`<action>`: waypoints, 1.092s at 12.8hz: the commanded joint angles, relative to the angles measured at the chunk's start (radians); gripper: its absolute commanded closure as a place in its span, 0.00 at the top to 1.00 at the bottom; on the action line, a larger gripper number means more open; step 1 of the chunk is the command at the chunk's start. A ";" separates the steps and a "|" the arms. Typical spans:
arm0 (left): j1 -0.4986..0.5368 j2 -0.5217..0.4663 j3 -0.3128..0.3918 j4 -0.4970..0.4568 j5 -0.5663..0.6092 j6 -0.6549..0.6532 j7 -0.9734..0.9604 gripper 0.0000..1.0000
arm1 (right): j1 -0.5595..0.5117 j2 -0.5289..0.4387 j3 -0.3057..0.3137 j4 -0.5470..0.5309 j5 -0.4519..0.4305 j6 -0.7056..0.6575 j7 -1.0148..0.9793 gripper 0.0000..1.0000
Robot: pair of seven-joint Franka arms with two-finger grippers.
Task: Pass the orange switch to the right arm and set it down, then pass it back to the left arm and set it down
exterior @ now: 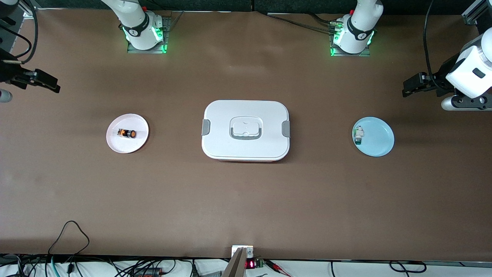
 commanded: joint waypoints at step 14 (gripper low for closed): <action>-0.001 0.000 -0.001 0.014 -0.014 -0.022 0.017 1.00 | 0.049 0.316 0.003 -0.057 0.068 0.242 0.062 1.00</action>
